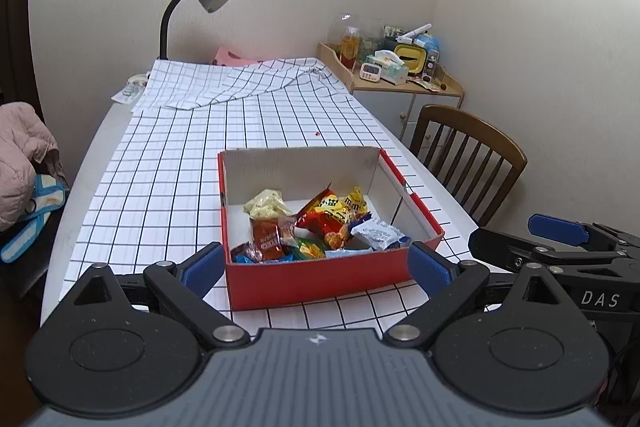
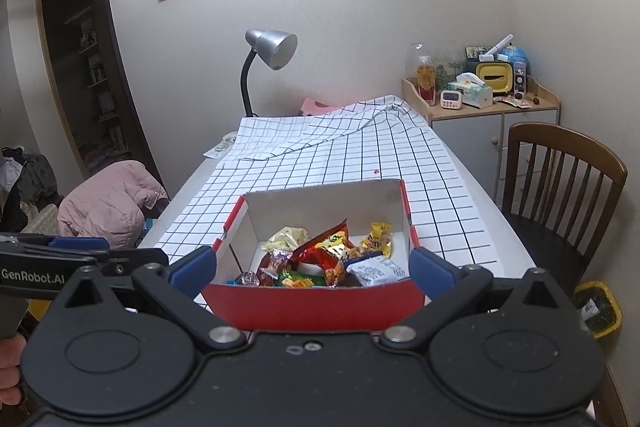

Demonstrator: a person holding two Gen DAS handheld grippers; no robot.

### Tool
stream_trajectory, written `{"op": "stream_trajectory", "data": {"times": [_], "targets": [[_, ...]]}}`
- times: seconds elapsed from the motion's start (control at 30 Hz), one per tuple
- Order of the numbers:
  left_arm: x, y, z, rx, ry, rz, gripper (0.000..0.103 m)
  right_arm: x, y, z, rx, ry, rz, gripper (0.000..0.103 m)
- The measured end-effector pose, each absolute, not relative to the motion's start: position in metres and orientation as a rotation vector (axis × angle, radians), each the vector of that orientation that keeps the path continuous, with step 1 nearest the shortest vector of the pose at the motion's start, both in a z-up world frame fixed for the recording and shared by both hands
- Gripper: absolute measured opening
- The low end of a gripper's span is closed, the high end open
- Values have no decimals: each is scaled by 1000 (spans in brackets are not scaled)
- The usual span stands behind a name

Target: Organize snacks

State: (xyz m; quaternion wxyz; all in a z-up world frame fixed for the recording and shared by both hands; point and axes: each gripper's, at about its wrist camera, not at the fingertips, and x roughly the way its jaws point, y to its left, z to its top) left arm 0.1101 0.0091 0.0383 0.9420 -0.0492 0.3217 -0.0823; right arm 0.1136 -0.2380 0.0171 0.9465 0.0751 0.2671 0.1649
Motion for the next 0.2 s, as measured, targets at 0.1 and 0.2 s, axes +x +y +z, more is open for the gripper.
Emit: {"op": "stream_trajectory", "data": {"times": [0.1, 0.2], "targets": [[111, 9, 34, -107, 671, -176, 98, 114, -239, 14, 157, 554, 331, 103], [113, 7, 30, -106, 682, -169, 98, 116, -242, 8, 165, 571, 327, 103]]}}
